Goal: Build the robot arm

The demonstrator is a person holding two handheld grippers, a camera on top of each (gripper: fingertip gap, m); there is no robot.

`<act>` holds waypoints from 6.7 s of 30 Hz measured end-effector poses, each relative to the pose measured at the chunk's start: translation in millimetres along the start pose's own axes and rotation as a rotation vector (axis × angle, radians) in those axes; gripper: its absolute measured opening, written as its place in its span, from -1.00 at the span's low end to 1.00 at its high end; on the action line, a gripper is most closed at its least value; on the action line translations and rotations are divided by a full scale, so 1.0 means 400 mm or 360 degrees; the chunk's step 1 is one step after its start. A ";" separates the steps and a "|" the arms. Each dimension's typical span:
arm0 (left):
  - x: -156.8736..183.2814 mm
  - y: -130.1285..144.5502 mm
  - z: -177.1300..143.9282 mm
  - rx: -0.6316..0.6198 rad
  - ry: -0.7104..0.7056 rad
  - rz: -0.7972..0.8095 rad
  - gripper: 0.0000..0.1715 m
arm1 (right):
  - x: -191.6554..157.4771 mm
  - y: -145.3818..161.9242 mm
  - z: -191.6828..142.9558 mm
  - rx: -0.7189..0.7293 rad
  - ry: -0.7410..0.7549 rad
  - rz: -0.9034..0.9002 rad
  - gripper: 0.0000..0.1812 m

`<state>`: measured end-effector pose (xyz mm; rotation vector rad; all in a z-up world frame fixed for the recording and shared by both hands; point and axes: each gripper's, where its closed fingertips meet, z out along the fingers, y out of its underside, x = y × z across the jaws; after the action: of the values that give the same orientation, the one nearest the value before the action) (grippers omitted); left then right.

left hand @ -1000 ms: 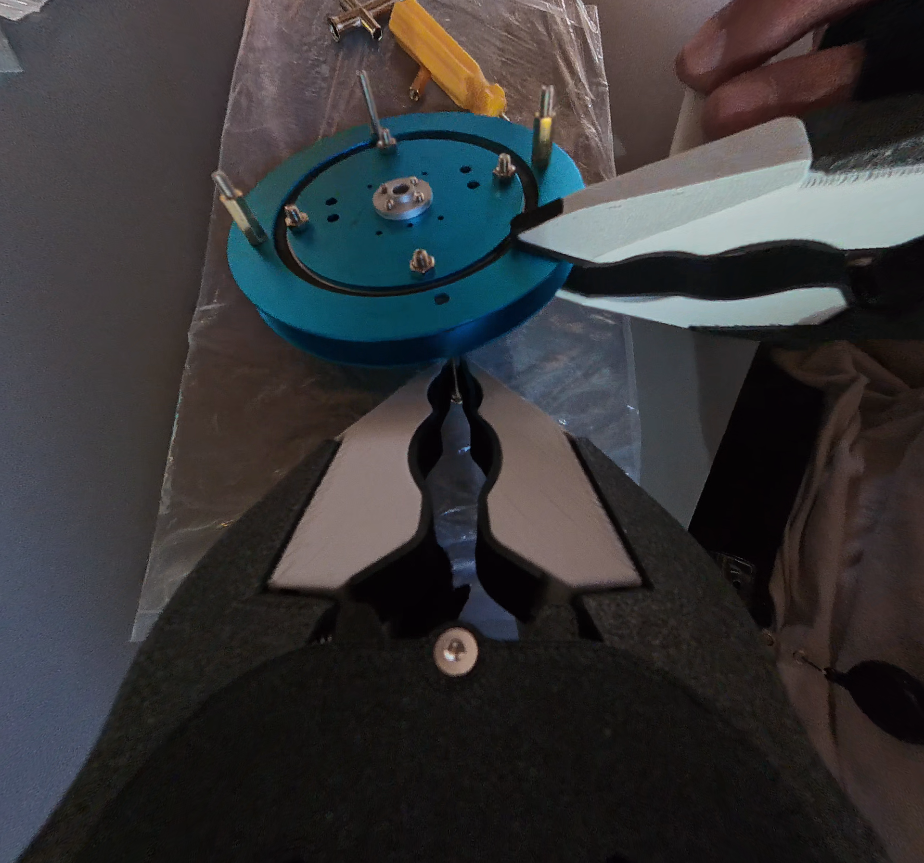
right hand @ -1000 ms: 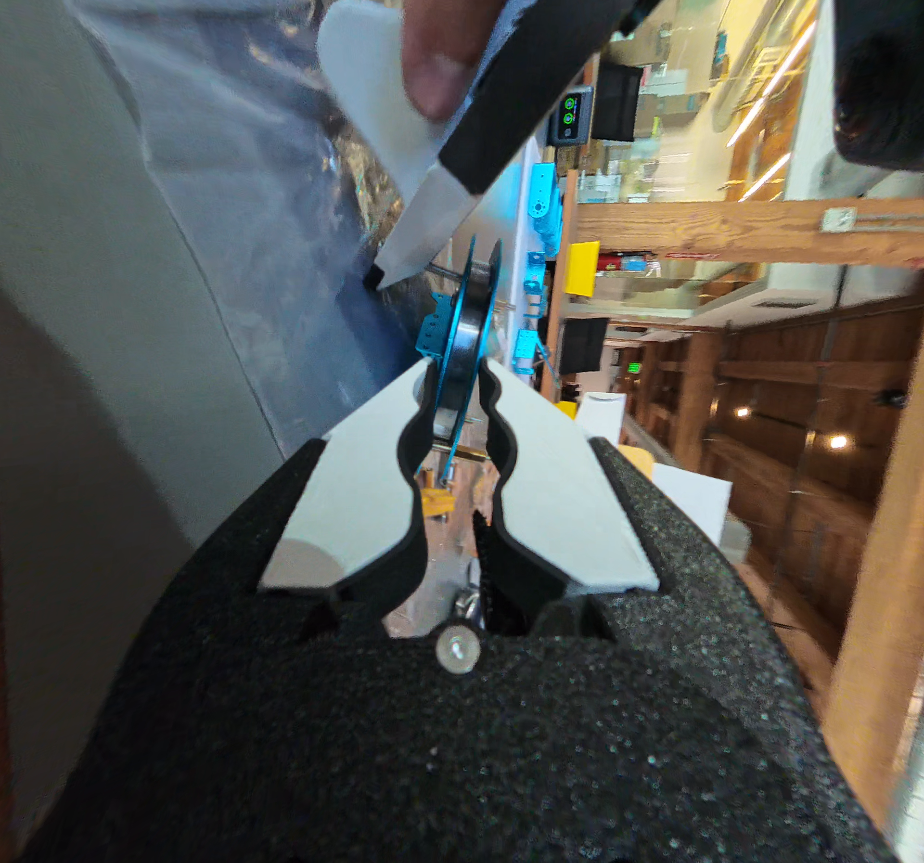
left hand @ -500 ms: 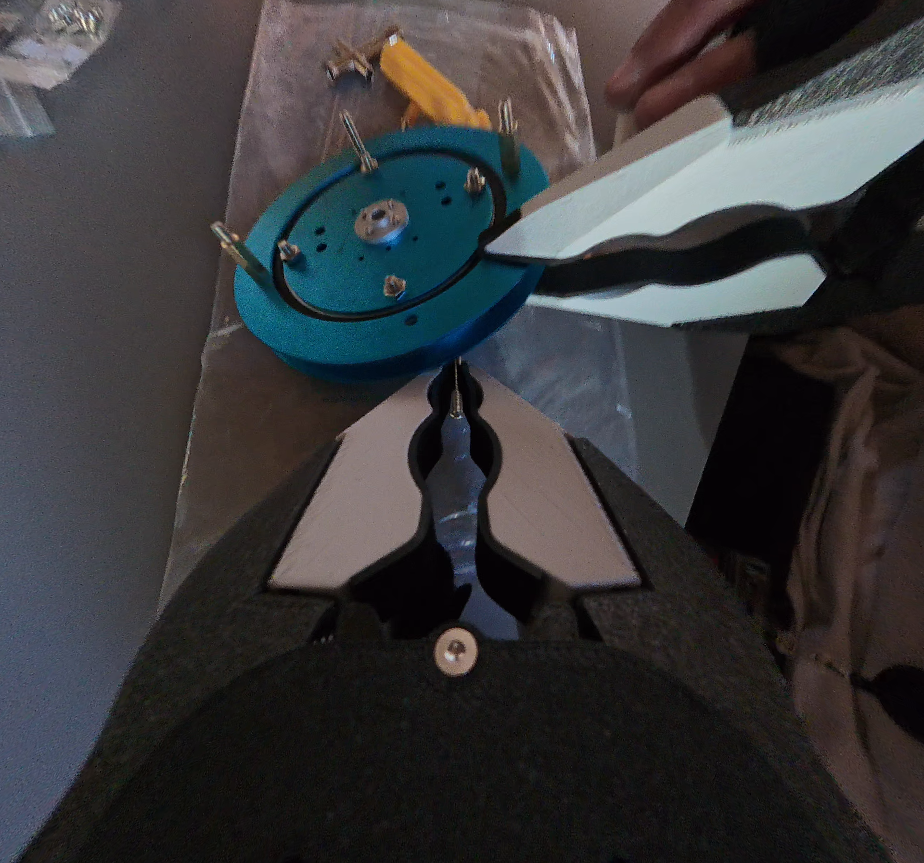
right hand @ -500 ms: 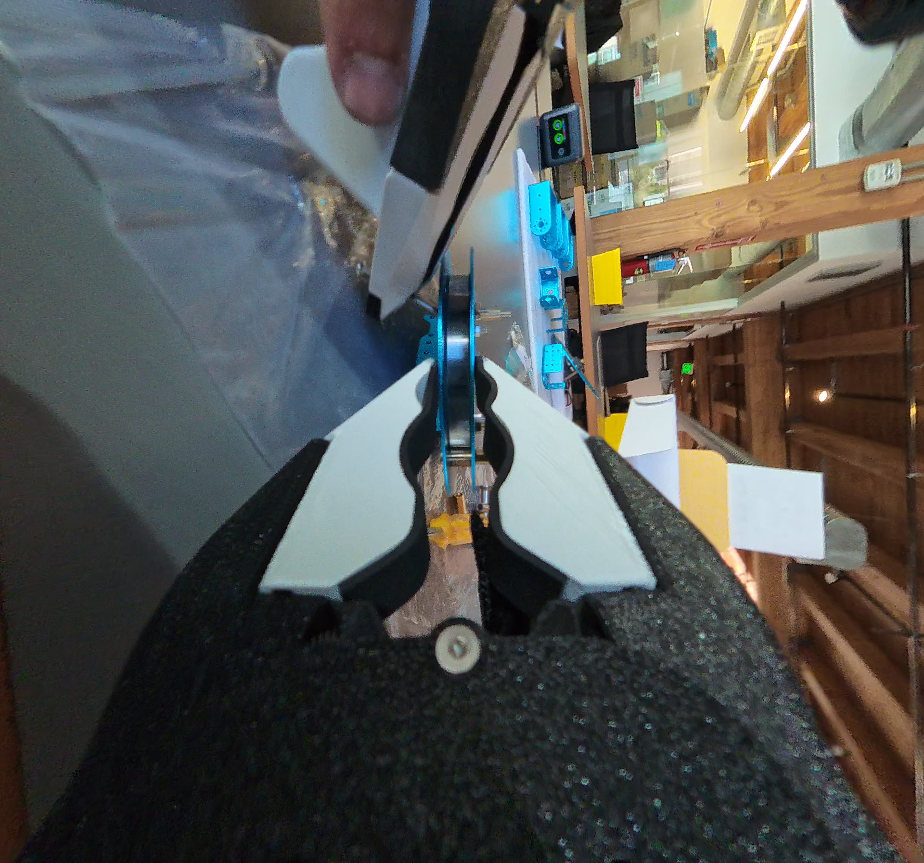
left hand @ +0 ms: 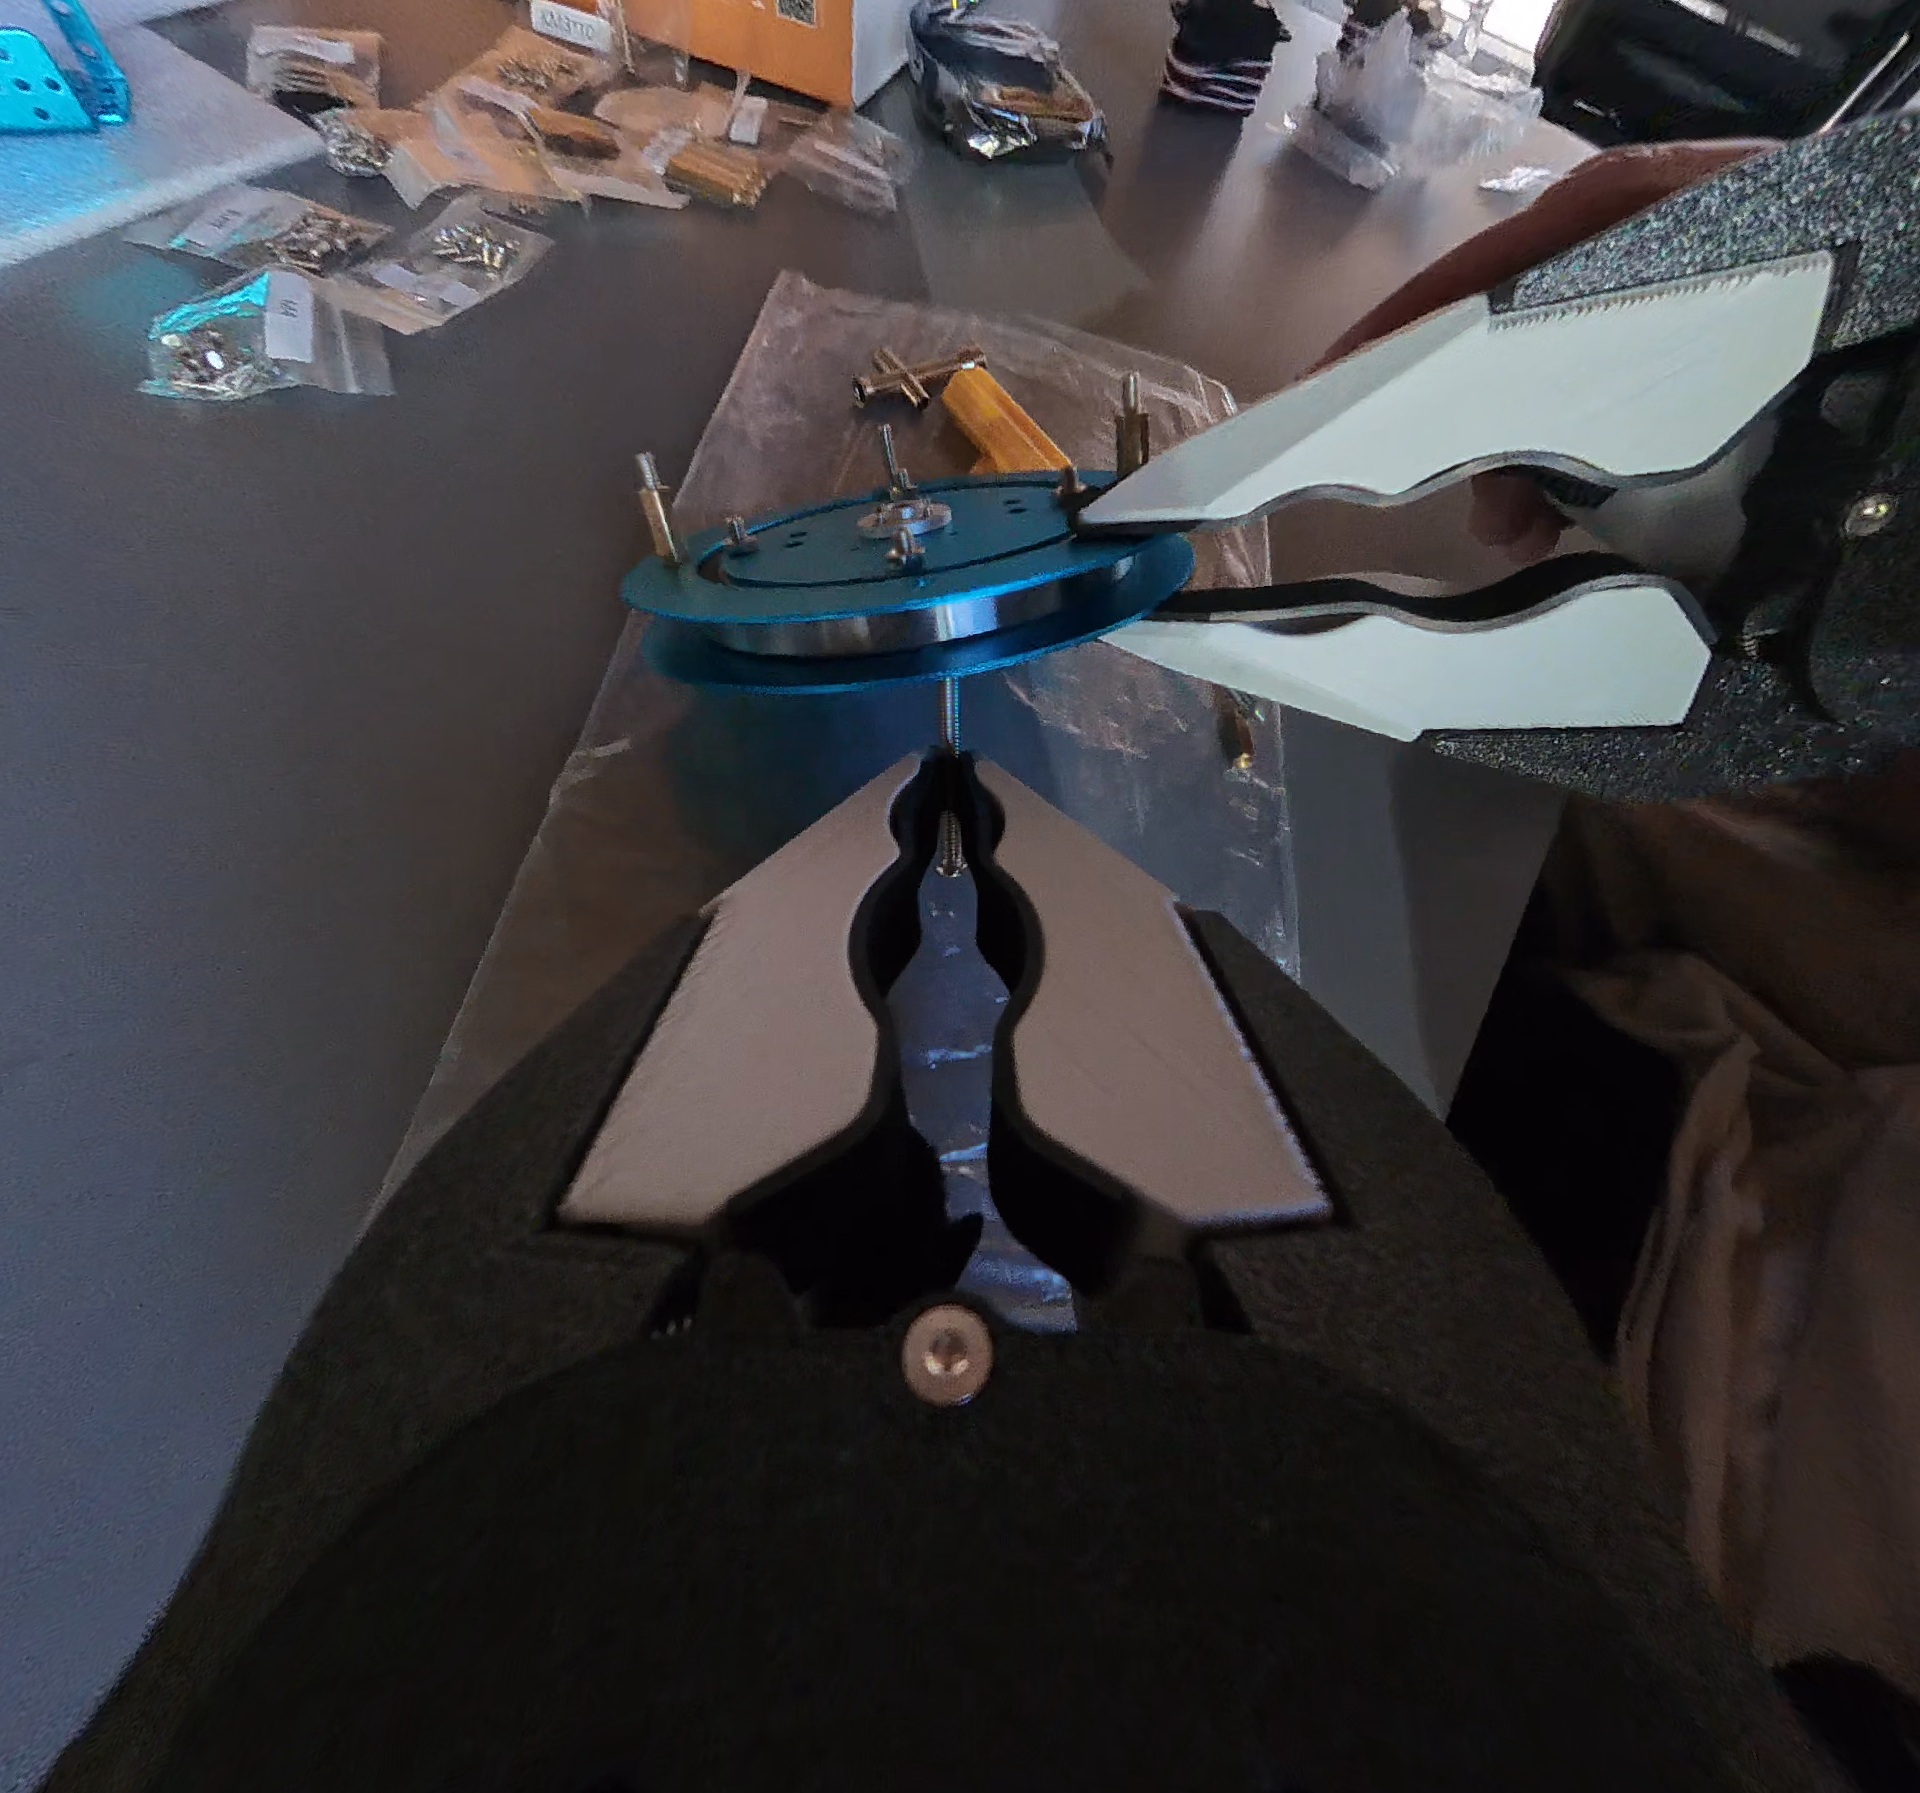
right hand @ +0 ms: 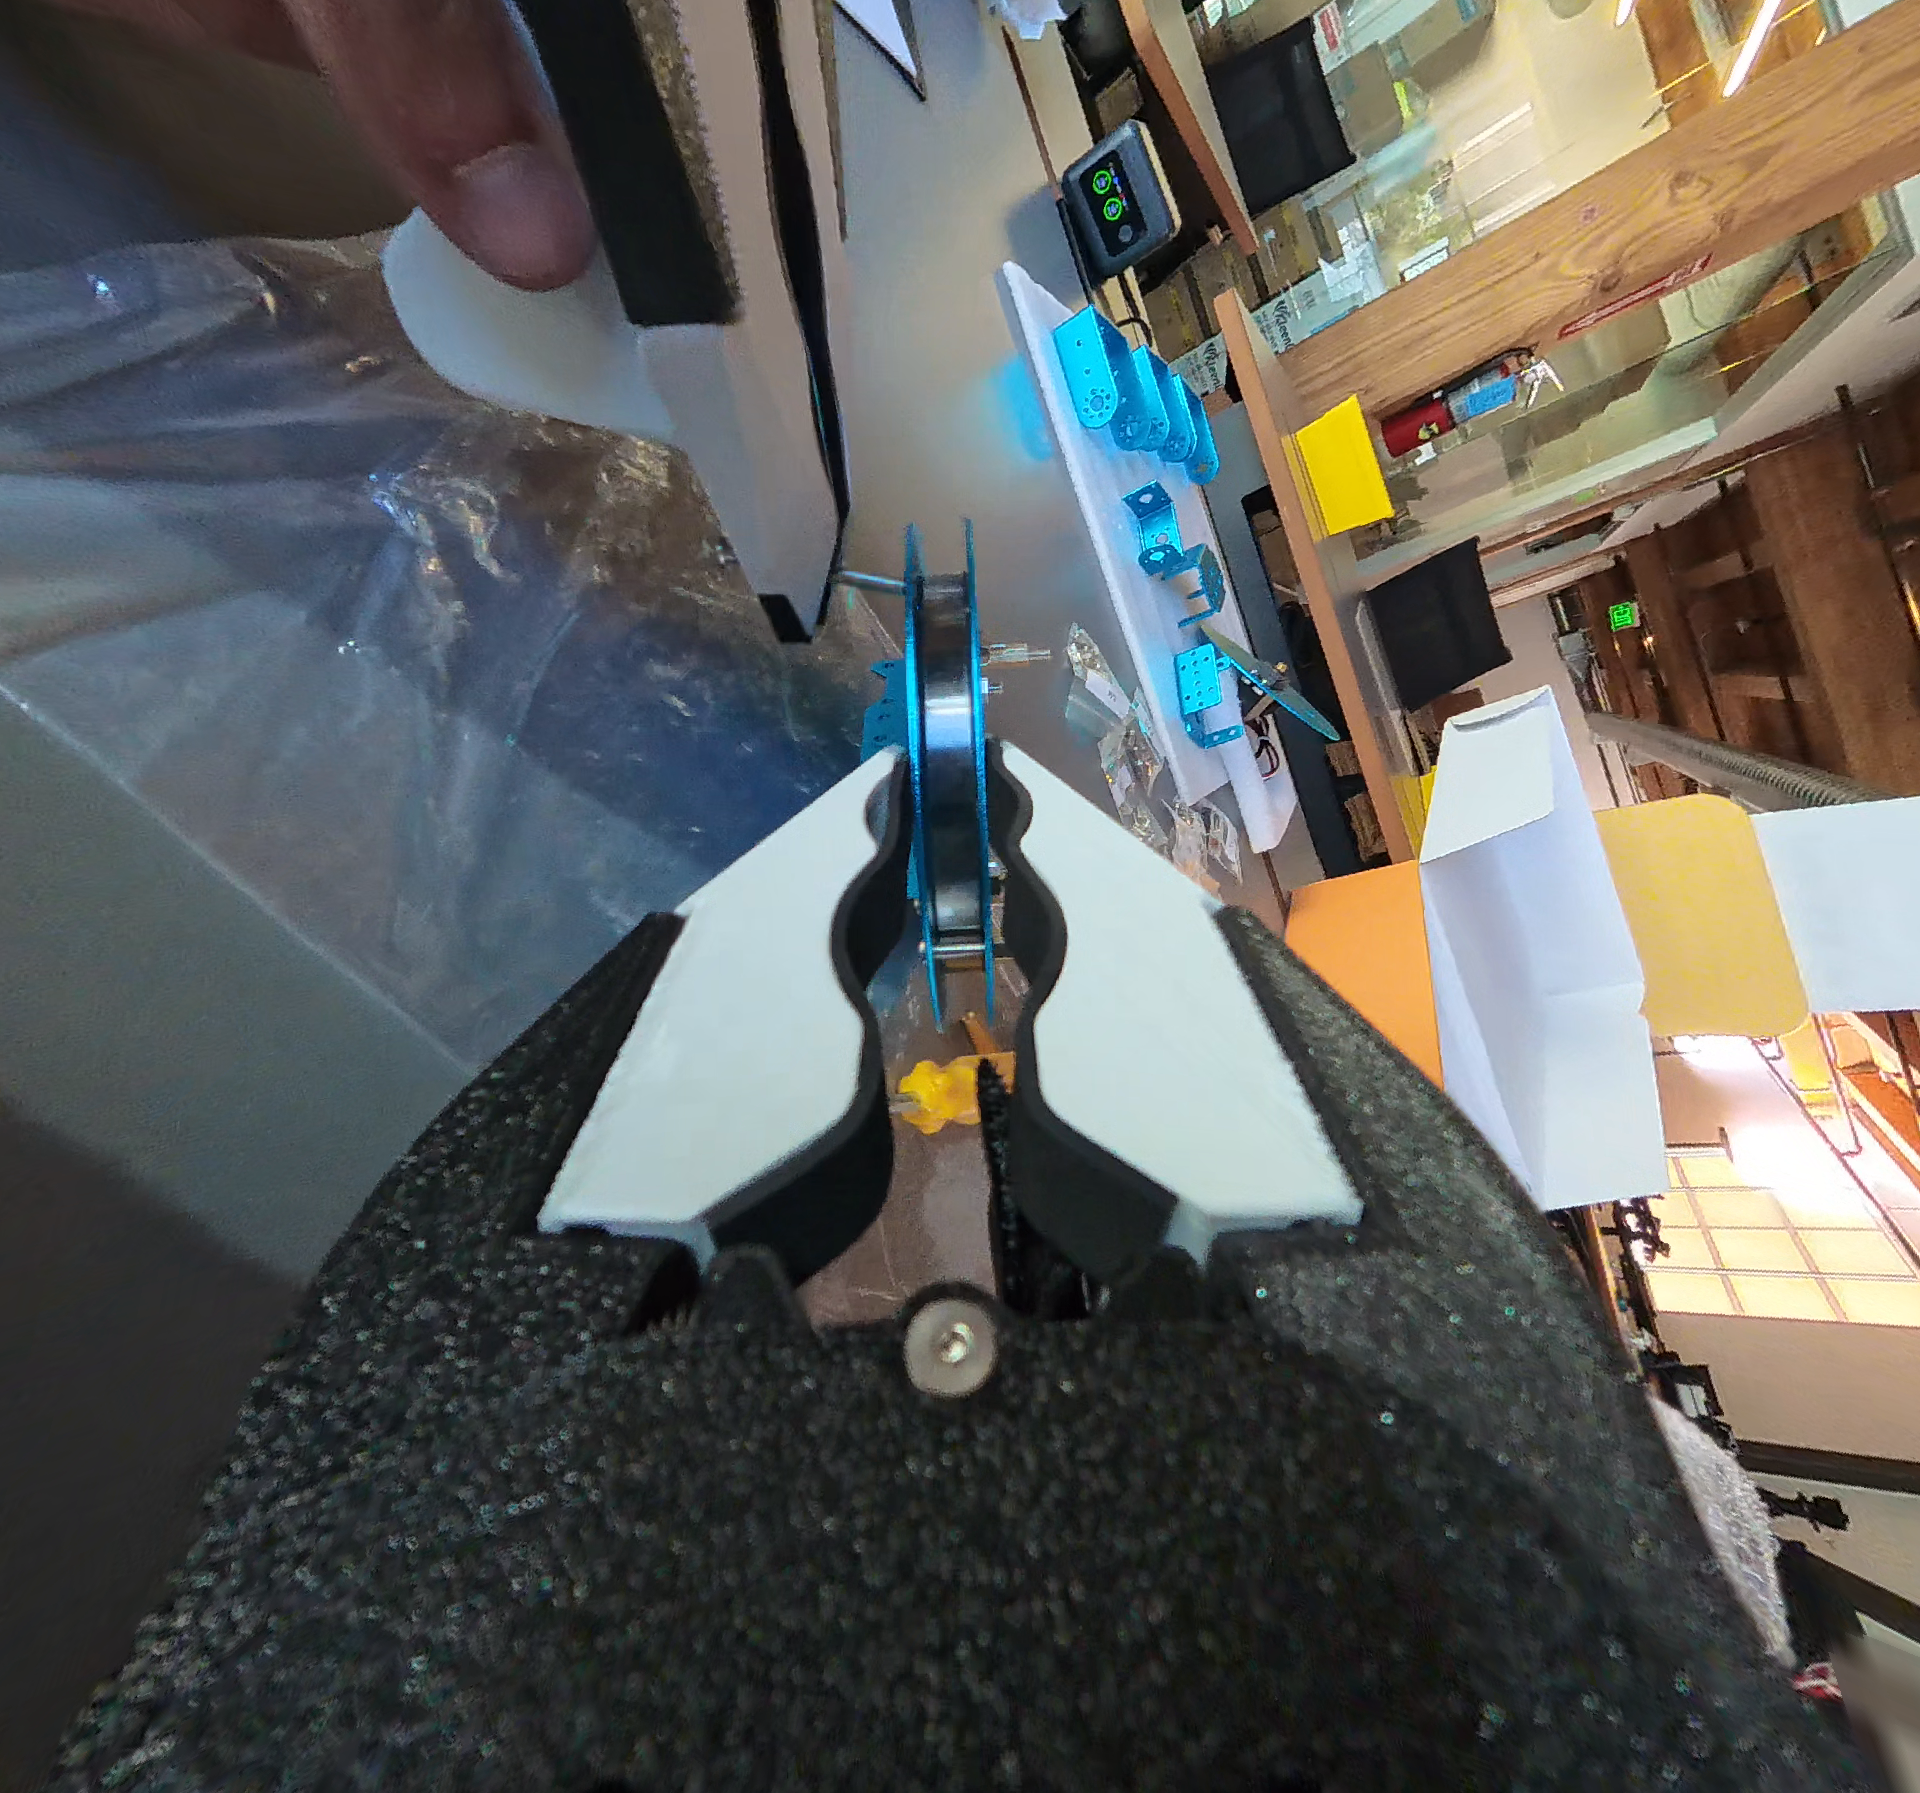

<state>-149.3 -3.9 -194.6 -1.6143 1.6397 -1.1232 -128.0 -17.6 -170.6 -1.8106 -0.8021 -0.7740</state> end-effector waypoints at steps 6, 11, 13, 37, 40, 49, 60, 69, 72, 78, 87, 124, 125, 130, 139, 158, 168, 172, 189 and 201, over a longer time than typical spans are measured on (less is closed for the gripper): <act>0.004 -0.014 0.021 0.0002 0.0012 -0.0025 -0.99 | 0.012 -0.001 -0.001 -0.0002 -0.0026 0.0075 -0.87; 0.002 -0.034 0.028 0.0022 0.0074 -0.0109 -0.99 | 0.027 0.005 -0.006 -0.0001 -0.0006 0.0087 -0.87; 0.003 -0.040 0.028 0.0042 0.0089 -0.0128 -1.00 | 0.031 0.008 -0.009 0.0005 -0.0021 0.0127 -0.87; 0.002 -0.028 0.037 -0.0014 0.0252 -0.0069 -0.99 | 0.034 -0.039 -0.050 0.0286 -0.0833 0.0484 -0.67; 0.009 -0.027 0.038 -0.0036 0.0277 -0.0011 -0.99 | 0.055 -0.036 -0.043 0.0330 -0.1065 0.0649 -0.55; 0.000 -0.053 0.049 -0.0100 0.0275 0.0083 -0.98 | 0.133 0.064 0.010 0.0387 -0.1471 0.1053 -0.18; 0.013 -0.155 0.110 -0.0318 0.0335 0.0316 -0.98 | 0.155 0.052 -0.006 0.0598 -0.1515 0.1190 -0.68; 0.025 -0.186 0.138 -0.0588 0.0564 0.0154 -0.98 | 0.179 0.078 -0.010 0.0421 -0.1367 0.1145 -0.69; 0.030 -0.195 0.141 -0.0676 0.0602 0.0130 -0.98 | 0.201 0.089 -0.011 0.0303 -0.1213 0.1074 -0.77; 0.056 -0.200 0.145 -0.0759 0.0741 -0.0062 -0.99 | 0.217 0.093 -0.016 0.0096 -0.0849 0.0805 -0.80; 0.055 -0.199 0.157 -0.0736 0.0706 -0.0072 -0.99 | 0.239 0.118 -0.017 0.0107 -0.0857 0.1050 -0.80; -0.017 -0.210 0.126 -0.0653 0.0639 -0.0166 -0.99 | 0.215 0.142 0.036 -0.0019 -0.0790 0.1049 -1.00; -0.017 -0.211 0.126 -0.0644 0.0638 -0.0174 -0.99 | 0.216 0.140 0.038 -0.0029 -0.0780 0.1033 -1.00; -0.015 -0.222 0.110 -0.0609 0.0690 -0.0294 -0.98 | 0.216 0.132 0.043 -0.0037 -0.0779 0.1000 -1.00; -0.023 -0.205 0.104 -0.0634 0.0819 -0.0598 -0.98 | 0.211 0.118 0.046 -0.0026 -0.0766 0.0972 -1.00; 0.010 -0.153 0.057 -0.0633 0.0937 -0.0509 -0.98 | 0.118 0.051 -0.009 0.0143 -0.0751 0.0483 -0.90; 0.031 -0.152 0.059 -0.0623 0.1026 -0.0488 -0.98 | 0.129 0.069 -0.032 0.0116 -0.0715 0.0833 -0.40; 0.040 -0.165 0.070 -0.0620 0.1050 -0.0531 -0.99 | 0.153 0.050 -0.070 0.0181 -0.0733 0.0926 -0.15; 0.074 -0.170 0.082 -0.0737 0.1151 -0.0568 -1.00 | 0.122 0.068 0.017 0.0098 -0.0751 0.0355 -0.68; 0.058 -0.190 0.091 -0.0676 0.1137 -0.0653 -0.98 | 0.117 0.031 0.020 0.0118 -0.0566 0.0382 -0.40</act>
<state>-82.3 -26.7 -142.9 -2.0222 2.1580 -1.8095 -89.8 -5.7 -142.4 -1.9602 -0.8064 -0.2664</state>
